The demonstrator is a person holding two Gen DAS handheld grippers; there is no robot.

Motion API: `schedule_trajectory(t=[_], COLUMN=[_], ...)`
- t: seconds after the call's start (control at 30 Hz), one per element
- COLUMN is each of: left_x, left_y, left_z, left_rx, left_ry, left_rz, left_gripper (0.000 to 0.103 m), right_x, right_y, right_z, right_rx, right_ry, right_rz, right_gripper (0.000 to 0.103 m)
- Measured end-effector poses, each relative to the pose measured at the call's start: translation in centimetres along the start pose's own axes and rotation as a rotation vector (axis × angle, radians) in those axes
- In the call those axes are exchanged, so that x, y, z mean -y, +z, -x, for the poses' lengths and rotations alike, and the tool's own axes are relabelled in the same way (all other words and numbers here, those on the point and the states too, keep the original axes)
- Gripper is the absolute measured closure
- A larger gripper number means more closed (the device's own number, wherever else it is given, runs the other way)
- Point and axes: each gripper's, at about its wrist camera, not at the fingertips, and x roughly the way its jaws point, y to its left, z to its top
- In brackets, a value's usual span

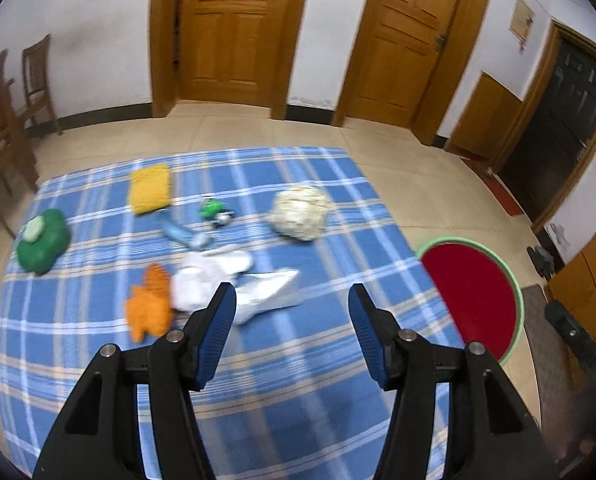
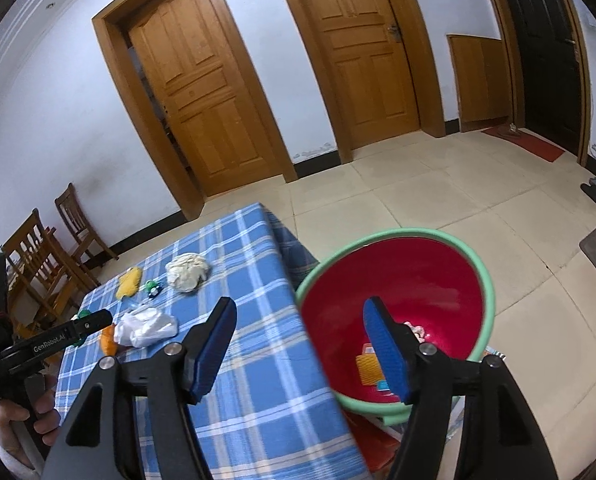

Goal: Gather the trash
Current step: 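Move both tools back over the table toward the remaining items, then grasp the orange mesh bow with the left gripper while the right gripper grasps the white plastic bag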

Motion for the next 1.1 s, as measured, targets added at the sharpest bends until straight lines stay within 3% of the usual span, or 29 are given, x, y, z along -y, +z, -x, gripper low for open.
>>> schedule_trajectory(t=[0.43, 1.1], left_x=[-8.4, -11.8], left_y=[-0.9, -1.0], left_z=[-1.2, -6.3], left_rx=[-0.015, -0.066], left_ry=[0.122, 0.058], left_rz=[0.1, 0.127], left_gripper=[0.044, 0.044], right_x=[-4.3, -9.5], right_y=[-0.5, -1.2], right_z=[-3.0, -8.5], right_rx=[-0.054, -0.129], right_ry=[0.017, -0.015], right_rz=[0.041, 0.078], right_gripper=[0.033, 0.031])
